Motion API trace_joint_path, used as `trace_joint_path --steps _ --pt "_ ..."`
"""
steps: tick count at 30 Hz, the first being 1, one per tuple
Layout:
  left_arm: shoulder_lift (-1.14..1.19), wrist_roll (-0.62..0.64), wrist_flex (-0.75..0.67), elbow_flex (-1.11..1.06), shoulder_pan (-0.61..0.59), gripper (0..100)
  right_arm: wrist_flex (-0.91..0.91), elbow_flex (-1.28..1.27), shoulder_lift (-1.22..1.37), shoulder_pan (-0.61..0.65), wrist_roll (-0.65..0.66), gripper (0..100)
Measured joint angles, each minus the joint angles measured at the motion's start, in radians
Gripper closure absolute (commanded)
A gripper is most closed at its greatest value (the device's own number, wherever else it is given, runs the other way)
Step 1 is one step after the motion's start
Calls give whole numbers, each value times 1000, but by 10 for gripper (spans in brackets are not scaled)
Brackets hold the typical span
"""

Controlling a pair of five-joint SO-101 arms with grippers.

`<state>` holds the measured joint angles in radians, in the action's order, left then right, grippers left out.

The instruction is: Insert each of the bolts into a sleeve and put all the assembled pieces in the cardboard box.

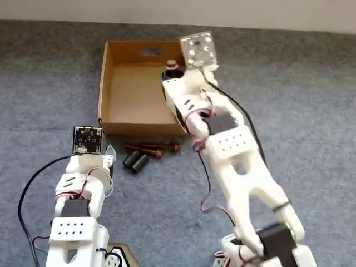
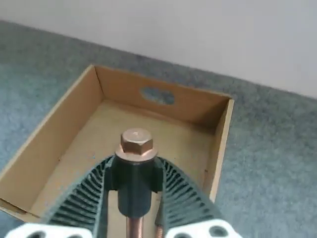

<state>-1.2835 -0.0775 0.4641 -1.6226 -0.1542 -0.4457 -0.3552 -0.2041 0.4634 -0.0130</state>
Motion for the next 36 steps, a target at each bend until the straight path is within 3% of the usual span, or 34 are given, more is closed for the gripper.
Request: trace_joint_path --steps 6,11,18,28,36 --pt "0 0 0 0 0 870 0 164 264 0 0 992" --pt "0 -2 0 0 0 870 0 290 451 0 -114 992" --pt "0 -2 0 0 0 870 0 405 684 -3 -138 992" --pt "0 -2 0 0 0 870 -9 477 764 -6 -138 992" --pt "0 -2 0 0 0 870 -143 488 764 -6 -138 992"
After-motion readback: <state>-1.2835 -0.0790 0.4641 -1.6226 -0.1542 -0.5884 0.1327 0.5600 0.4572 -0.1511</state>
